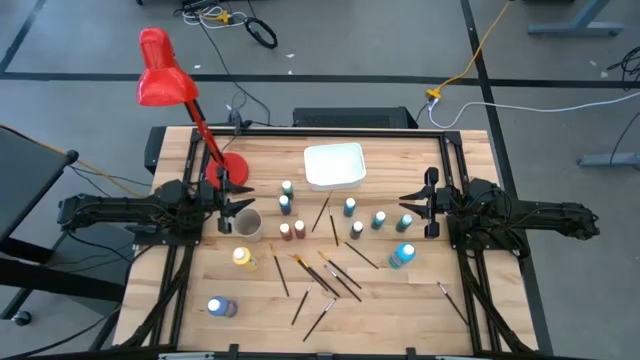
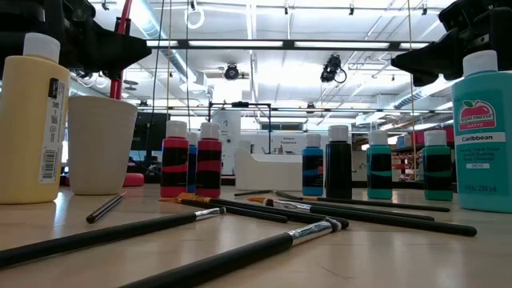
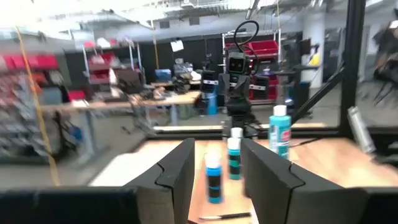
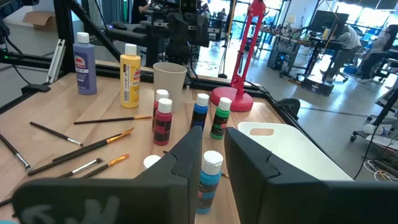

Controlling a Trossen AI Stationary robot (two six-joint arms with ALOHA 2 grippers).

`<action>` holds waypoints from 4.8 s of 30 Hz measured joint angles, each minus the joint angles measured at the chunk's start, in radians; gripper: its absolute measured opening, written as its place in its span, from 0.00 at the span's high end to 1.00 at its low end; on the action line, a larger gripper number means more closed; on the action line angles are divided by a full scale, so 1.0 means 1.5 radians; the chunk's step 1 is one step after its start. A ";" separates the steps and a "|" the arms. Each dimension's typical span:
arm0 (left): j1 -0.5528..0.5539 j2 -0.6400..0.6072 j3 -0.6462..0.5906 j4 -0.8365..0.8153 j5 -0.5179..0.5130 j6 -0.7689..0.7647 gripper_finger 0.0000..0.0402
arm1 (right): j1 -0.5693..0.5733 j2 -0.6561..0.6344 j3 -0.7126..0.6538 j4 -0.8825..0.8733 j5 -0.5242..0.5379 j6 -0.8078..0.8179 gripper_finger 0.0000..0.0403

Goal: Pick & Place Paint Supplies
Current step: Put the large light blue paint bottle into the white bin

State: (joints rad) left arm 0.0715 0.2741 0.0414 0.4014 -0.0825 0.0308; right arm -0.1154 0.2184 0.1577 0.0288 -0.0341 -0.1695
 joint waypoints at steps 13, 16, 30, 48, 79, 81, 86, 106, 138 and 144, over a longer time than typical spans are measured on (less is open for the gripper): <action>0.000 0.000 0.000 -0.012 0.058 -0.141 0.65 | 0.000 0.000 0.000 0.000 0.000 0.000 0.81; 0.000 0.000 0.000 -0.012 0.047 -0.138 0.65 | 0.000 0.000 0.000 0.000 0.000 0.000 0.81; 0.000 0.000 0.000 0.007 0.033 -0.140 0.65 | 0.000 0.000 0.000 0.060 -0.005 -0.085 0.81; 0.000 0.000 0.000 0.006 0.008 -0.115 0.65 | 0.002 0.028 0.001 0.195 -0.155 0.136 0.81; 0.000 0.000 0.000 0.005 0.010 -0.113 0.65 | 0.167 0.389 0.001 0.295 -0.350 0.038 0.51; 0.000 0.000 0.000 0.005 0.010 -0.113 0.65 | 0.167 0.396 0.001 0.296 -0.349 0.038 0.51; 0.000 0.000 0.000 0.005 0.010 -0.113 0.65 | 0.167 0.407 0.001 0.295 -0.349 0.038 0.53; 0.000 0.001 0.000 0.005 0.010 -0.113 0.65 | 0.166 0.416 -0.001 0.431 -0.348 0.090 0.81; 0.000 0.001 0.000 0.011 -0.008 -0.103 0.65 | -0.033 0.739 0.419 0.406 0.326 0.020 0.81; 0.000 0.000 0.000 0.010 -0.008 -0.109 0.65 | -0.130 0.877 0.465 0.413 0.297 0.108 0.81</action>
State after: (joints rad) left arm 0.0716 0.2747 0.0413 0.4170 -0.0940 -0.1329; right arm -0.3102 1.5337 0.8547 0.6483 0.4119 -0.0075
